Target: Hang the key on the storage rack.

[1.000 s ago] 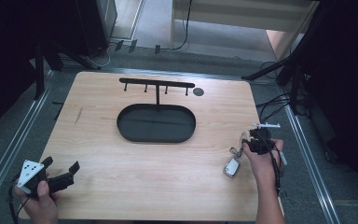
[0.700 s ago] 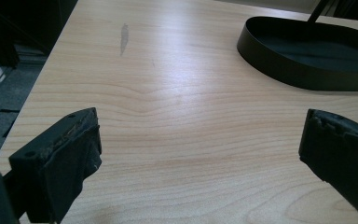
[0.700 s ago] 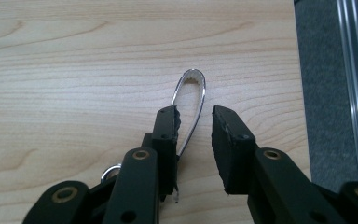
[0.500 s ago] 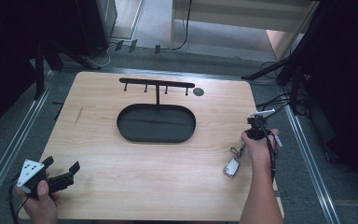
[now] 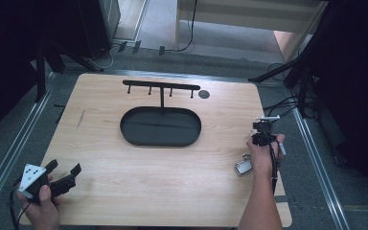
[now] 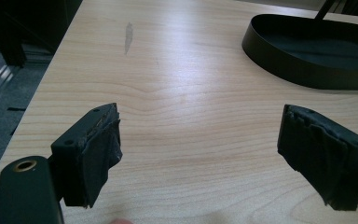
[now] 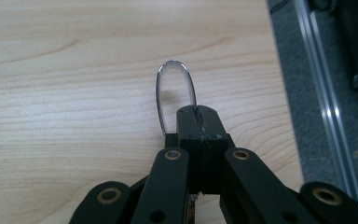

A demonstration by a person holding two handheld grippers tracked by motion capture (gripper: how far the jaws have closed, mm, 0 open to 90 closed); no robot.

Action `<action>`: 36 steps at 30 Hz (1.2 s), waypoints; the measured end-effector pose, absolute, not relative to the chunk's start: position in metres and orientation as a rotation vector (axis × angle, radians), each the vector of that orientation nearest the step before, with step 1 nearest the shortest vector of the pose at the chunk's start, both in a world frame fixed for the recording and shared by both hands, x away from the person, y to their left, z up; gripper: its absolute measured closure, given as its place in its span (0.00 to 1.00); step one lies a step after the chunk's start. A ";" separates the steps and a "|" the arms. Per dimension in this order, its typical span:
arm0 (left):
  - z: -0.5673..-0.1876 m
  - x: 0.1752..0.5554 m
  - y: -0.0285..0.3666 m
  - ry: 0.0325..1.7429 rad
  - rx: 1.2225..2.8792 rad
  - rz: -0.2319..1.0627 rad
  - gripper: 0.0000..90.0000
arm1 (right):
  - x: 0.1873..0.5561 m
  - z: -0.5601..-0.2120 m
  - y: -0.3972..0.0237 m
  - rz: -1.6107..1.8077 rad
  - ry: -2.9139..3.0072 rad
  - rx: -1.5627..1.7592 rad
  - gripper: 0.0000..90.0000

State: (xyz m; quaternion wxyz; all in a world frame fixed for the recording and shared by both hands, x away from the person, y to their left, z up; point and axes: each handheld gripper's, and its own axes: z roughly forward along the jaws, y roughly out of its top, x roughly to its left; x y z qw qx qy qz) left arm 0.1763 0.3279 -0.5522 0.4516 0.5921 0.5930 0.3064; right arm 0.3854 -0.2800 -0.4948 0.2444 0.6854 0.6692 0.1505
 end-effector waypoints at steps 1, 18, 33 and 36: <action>-0.552 0.176 0.328 1.466 1.460 0.755 0.13 | 0.380 -0.493 -0.280 0.444 1.784 1.838 1.00; -0.552 0.177 0.328 1.459 1.477 0.743 0.00 | 0.365 -0.459 -0.263 0.704 1.430 1.572 1.00; -0.552 0.178 0.328 1.467 1.481 0.738 0.00 | 0.367 -0.419 -0.229 0.924 1.355 1.465 1.00; -0.552 0.178 0.329 1.467 1.474 0.734 0.00 | 0.363 -0.412 -0.219 0.983 1.352 1.442 1.00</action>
